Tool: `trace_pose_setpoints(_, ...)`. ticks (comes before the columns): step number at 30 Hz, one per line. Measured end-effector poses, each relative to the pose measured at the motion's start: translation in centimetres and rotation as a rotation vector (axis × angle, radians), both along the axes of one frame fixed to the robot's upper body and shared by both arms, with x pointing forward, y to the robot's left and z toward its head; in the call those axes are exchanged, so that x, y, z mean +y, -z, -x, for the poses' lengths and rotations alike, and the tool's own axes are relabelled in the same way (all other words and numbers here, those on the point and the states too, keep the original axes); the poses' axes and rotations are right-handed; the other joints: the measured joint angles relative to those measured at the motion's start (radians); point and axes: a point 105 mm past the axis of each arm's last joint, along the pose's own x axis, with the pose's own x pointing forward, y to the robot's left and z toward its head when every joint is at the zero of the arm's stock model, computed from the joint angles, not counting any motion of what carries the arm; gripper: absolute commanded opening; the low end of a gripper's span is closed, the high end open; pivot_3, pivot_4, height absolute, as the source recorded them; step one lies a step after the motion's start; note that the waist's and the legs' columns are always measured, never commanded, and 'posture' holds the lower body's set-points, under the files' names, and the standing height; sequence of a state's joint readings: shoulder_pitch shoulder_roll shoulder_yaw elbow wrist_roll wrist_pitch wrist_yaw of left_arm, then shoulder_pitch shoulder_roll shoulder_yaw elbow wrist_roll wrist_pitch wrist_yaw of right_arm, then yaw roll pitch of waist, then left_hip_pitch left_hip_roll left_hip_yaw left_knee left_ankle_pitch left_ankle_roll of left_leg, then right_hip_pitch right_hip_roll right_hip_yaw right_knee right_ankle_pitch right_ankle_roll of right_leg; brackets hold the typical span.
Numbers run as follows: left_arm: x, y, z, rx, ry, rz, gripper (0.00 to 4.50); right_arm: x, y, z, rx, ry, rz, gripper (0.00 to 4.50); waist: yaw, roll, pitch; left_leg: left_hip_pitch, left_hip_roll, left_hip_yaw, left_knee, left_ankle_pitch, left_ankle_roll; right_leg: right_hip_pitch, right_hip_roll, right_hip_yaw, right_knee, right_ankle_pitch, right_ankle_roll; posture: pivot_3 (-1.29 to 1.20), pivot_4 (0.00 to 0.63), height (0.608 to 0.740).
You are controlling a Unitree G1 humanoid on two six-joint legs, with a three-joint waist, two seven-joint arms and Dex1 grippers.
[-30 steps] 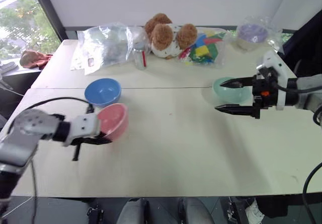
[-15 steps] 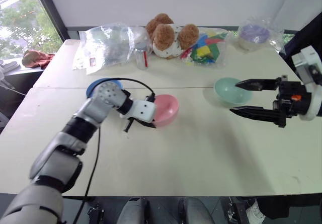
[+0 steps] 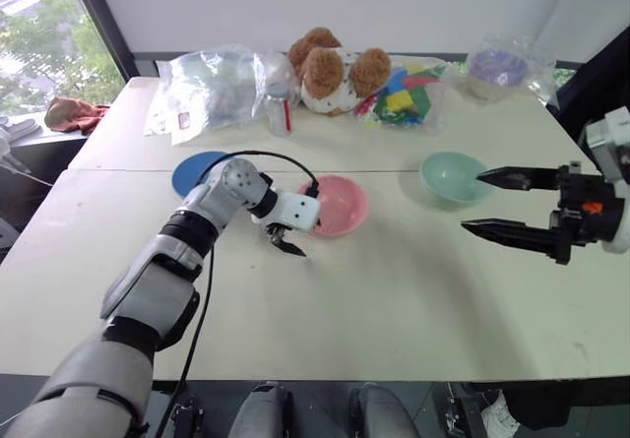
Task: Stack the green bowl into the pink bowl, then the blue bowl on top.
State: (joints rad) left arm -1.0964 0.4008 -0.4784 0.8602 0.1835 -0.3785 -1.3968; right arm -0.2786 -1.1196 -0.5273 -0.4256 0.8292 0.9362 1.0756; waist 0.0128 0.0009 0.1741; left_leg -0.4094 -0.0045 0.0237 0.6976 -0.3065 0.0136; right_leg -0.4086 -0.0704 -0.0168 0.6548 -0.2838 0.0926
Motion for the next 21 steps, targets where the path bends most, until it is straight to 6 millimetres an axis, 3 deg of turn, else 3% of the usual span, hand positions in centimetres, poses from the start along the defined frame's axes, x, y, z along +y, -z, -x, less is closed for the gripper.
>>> trace_pose_setpoints(7,-1.1,-5.3,-0.7,-0.064,-0.017,0.167,4.39,0.3,0.1,-0.5,-0.004,-0.028,-0.003,4.50,0.000,0.000,0.000,0.000,0.000,0.000,0.000,0.000,0.000,0.000,0.000,0.000,0.000,0.000,0.000,0.00,0.150,0.740)
trace_pose_setpoints(11,-0.5,-8.1,-0.7,-0.043,-0.075,0.289,4.39,0.6,0.1,-1.2,-0.011,-0.044,0.006,4.50,-0.005,0.000,0.000,0.000,0.000,0.001,0.000,0.000,0.000,-0.001,0.001,0.001,0.000,0.000,0.000,0.00,0.150,0.740)
trace_pose_setpoints(16,3.3,-13.5,0.4,0.016,-0.168,0.472,4.39,-0.1,1.6,-3.7,-0.024,0.020,0.095,4.50,-0.017,0.000,0.000,0.000,0.002,0.001,0.000,0.000,0.000,-0.002,0.003,0.004,0.001,0.000,0.000,0.00,0.150,0.740)
trace_pose_setpoints(17,3.8,-14.0,0.6,0.026,-0.175,0.493,4.39,-0.2,1.8,-4.1,-0.027,0.036,0.112,4.50,-0.021,0.000,0.000,0.000,0.002,0.001,0.000,0.000,0.000,-0.002,0.003,0.004,0.001,0.000,0.000,0.00,0.150,0.740)
trace_pose_setpoints(21,9.4,-14.7,3.5,0.177,-0.309,0.610,4.39,-1.3,3.5,-8.7,-0.047,0.190,0.259,4.50,-0.045,0.000,0.000,0.002,0.002,0.003,-0.001,0.000,0.000,-0.004,0.004,0.010,0.004,0.000,0.000,0.00,0.150,0.740)
